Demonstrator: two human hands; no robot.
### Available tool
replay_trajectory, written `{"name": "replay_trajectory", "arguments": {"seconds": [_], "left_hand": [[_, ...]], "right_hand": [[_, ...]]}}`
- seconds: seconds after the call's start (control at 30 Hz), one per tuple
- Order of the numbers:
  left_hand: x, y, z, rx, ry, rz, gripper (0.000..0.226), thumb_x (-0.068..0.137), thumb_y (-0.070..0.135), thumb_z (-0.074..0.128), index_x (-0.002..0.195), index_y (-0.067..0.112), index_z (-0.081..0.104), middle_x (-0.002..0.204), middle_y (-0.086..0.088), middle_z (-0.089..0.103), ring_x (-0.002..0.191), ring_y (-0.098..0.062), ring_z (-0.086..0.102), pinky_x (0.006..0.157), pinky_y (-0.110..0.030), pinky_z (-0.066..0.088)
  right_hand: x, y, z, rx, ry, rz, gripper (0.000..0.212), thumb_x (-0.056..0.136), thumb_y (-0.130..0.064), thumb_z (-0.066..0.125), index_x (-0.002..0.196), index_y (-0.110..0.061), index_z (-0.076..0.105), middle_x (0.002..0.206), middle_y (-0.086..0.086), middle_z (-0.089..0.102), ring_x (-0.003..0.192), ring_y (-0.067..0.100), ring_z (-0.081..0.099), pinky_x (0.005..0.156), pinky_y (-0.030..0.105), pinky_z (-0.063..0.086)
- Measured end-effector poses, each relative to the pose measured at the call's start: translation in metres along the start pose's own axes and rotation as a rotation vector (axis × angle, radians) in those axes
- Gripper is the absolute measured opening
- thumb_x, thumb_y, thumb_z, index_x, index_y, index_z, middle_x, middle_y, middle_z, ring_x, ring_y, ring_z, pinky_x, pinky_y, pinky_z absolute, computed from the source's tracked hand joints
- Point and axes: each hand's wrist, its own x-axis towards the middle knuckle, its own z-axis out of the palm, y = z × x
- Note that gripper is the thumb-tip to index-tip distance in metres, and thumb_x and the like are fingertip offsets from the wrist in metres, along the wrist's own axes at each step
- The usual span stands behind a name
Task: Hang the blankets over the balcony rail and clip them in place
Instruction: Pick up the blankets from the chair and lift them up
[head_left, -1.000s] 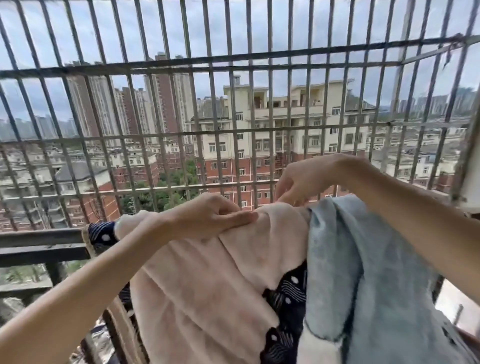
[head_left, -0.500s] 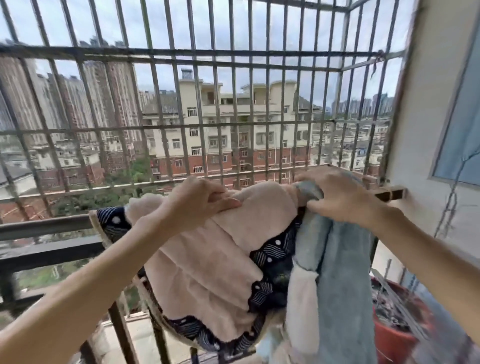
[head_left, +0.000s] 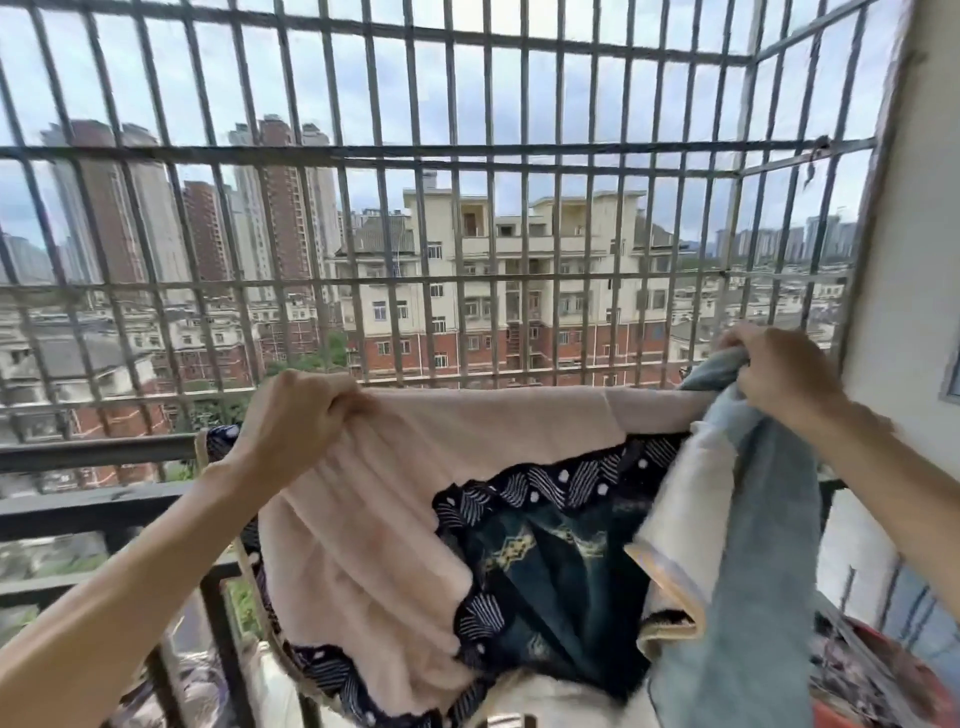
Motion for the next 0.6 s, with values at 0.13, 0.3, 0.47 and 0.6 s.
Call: {"name": "replay_trajectory", "arguments": {"seconds": [0.13,0.3,0.47,0.6], "left_hand": [[-0.027,-0.026,-0.043,0.053,-0.048,-0.134,0.023,0.083,0.019,0.075,0.079,0.041,0.069,0.049,0.039,0.046,0.055,0.021,0.052,0.052,-0.002,0.037],[-0.029,-0.013,-0.039,0.036,-0.093,-0.053,0.014,0.083,0.013,0.075,0.083,0.026,0.073,0.067,0.036,0.053,0.062,0.027,0.052,0.059,0.005,0.037],[-0.025,-0.011,-0.028,0.069,-0.136,-0.099,0.012,0.090,0.027,0.067,0.086,0.018,0.073,0.068,0.019,0.063,0.057,0.010,0.059,0.059,-0.001,0.041],[-0.030,-0.015,-0.031,0.038,-0.096,-0.130,0.005,0.086,0.017,0.073,0.089,0.016,0.076,0.075,0.024,0.063,0.071,0.021,0.058,0.064,0.002,0.039]], "right_hand": [[0.011,0.000,0.011,-0.056,-0.126,0.010,0.052,0.063,0.010,0.066,0.111,-0.009,0.065,0.097,0.024,0.065,0.083,0.034,0.061,0.064,0.033,0.046],[-0.002,-0.045,0.013,0.039,-0.241,-0.271,0.040,0.076,-0.018,0.073,0.116,-0.017,0.065,0.105,0.007,0.068,0.093,0.028,0.064,0.086,0.044,0.054],[-0.053,-0.123,0.017,0.377,-0.350,-0.627,0.043,0.080,-0.041,0.070,0.120,-0.026,0.061,0.109,-0.014,0.064,0.097,0.003,0.062,0.092,0.028,0.052],[-0.057,-0.136,0.039,0.519,-0.166,-0.563,0.033,0.071,-0.036,0.075,0.102,-0.022,0.072,0.091,-0.014,0.070,0.079,-0.003,0.061,0.084,0.026,0.054]]}}
